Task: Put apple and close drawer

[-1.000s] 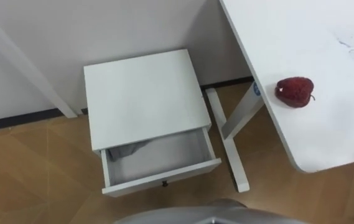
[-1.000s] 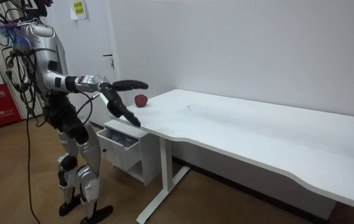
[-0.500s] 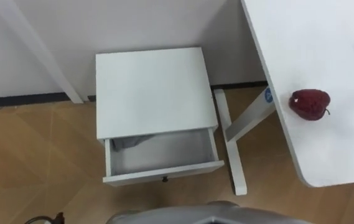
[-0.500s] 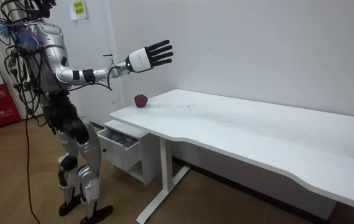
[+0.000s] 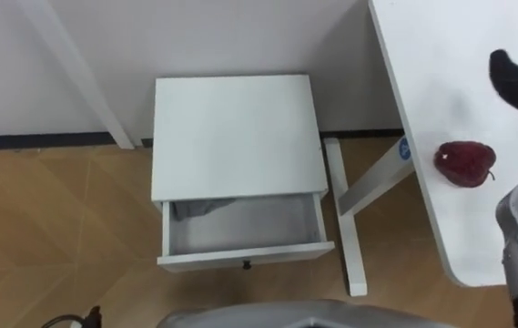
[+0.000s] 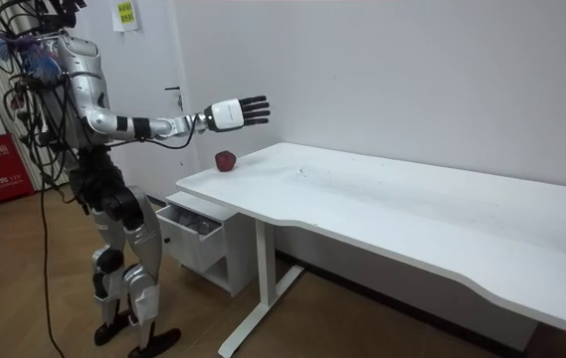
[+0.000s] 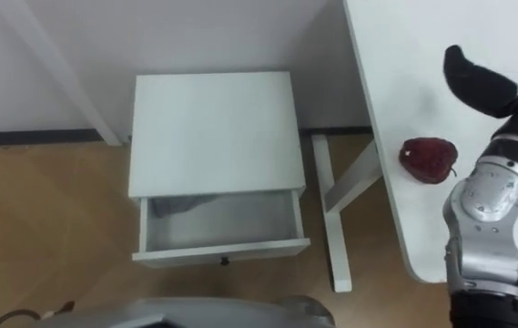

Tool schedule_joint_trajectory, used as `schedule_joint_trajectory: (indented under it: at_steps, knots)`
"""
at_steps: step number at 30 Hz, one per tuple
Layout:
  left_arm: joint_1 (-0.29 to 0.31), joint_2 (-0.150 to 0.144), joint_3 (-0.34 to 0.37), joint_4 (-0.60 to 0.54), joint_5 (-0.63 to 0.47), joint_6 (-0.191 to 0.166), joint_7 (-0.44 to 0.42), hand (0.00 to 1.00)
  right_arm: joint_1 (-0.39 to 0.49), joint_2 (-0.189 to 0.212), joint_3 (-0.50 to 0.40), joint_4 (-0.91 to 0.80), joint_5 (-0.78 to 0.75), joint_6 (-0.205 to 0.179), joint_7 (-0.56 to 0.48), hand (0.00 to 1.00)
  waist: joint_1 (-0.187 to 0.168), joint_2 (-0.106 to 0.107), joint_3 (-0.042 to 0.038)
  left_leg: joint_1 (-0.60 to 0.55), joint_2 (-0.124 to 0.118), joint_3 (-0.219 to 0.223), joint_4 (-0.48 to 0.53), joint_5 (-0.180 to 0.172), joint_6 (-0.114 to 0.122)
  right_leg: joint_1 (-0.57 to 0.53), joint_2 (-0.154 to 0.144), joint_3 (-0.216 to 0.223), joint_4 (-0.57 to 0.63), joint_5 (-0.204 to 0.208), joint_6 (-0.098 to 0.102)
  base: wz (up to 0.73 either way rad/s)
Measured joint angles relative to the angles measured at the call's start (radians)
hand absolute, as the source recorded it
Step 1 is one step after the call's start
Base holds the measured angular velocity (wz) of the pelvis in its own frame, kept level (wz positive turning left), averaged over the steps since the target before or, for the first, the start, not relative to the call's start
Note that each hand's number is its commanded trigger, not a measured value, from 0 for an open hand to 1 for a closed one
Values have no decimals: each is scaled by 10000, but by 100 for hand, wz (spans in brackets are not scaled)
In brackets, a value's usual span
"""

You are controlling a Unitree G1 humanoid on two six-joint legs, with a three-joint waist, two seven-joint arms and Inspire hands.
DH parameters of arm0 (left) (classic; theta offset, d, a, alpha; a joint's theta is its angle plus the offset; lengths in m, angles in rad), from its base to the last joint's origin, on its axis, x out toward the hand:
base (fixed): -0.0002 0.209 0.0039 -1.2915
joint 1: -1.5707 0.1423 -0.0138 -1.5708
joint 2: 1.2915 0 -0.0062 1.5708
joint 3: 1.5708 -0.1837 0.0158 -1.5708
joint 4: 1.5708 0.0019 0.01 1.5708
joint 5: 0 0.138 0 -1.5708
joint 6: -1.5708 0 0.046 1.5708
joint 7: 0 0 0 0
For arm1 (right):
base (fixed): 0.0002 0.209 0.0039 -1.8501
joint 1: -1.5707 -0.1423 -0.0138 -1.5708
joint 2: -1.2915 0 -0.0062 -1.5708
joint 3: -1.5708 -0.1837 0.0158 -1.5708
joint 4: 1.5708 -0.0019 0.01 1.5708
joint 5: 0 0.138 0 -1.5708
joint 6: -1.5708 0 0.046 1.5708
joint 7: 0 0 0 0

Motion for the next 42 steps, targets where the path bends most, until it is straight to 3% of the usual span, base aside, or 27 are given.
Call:
schedule_joint_trajectory:
  at_steps: [10, 18, 37, 42]
  knots:
    - [6, -1, 7, -11, 219, 34, -47, 0, -14, 91, 1, 903, -497, 60, 508, 0, 154, -41, -25, 43, 5, 2, 0, 0, -1, 24, -3, -67, 1, 0, 0, 0]
    - [-16, -2, -2, 37, 206, 10, -67, 0, 206, 329, 283, 1691, -1971, 46, 816, 0, 169, -77, -26, 102, 5, 21, 6, 0, -1, 41, -6, -46, 2, 0, 0, 0]
    - [11, 2, 49, 357, 318, -16, -496, 0, 566, 584, 291, 2764, -1920, -138, 1375, 0, -75, 14, 7, 270, -1, 65, -33, -2, -2, 300, 40, 172, -159, 17, 21, -1]
    - [-19, 0, 50, 341, 316, 4, -509, 0, 664, 730, 265, 3109, -1885, -310, 1414, 0, -98, 18, -20, 322, -3, 79, -85, -4, -3, 317, 50, 181, -172, 17, 22, -2]
